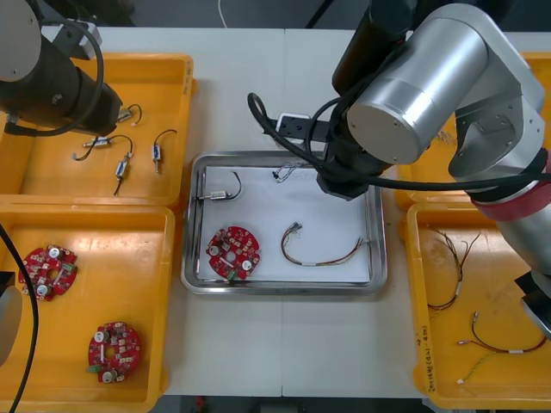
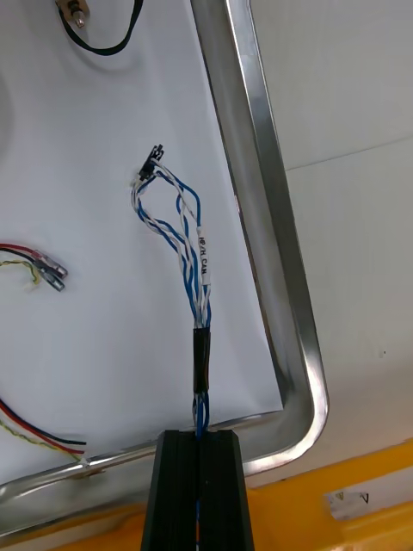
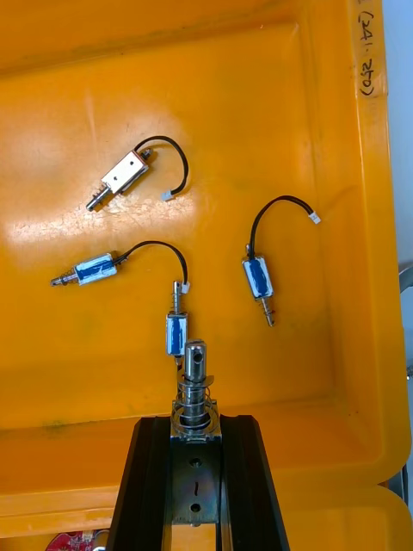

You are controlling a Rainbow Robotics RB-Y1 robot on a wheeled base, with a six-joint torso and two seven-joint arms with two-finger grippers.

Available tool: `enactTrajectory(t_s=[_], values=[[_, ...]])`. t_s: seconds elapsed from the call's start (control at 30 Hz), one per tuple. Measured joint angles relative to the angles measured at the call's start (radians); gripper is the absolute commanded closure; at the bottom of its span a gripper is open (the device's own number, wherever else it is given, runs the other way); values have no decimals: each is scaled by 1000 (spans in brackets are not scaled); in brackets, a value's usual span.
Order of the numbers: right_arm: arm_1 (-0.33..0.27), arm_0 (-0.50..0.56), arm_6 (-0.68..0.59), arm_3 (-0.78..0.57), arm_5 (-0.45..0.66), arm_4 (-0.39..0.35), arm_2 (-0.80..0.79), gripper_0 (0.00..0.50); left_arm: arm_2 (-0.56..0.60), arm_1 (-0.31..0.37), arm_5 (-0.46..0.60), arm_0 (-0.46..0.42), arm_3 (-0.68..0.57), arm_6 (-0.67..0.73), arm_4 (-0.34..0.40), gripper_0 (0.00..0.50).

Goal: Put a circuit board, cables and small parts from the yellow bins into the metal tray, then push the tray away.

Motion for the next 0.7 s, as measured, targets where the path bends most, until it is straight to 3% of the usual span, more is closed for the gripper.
enactTrajectory(t_s=[0.4,0.7], values=[[0,37,143,118,-135,47,53,500,0,0,0,0,-3,0,3,499],[0,73,146,180,-214,48,76,500,0,0,0,0,-5,0,6,498]])
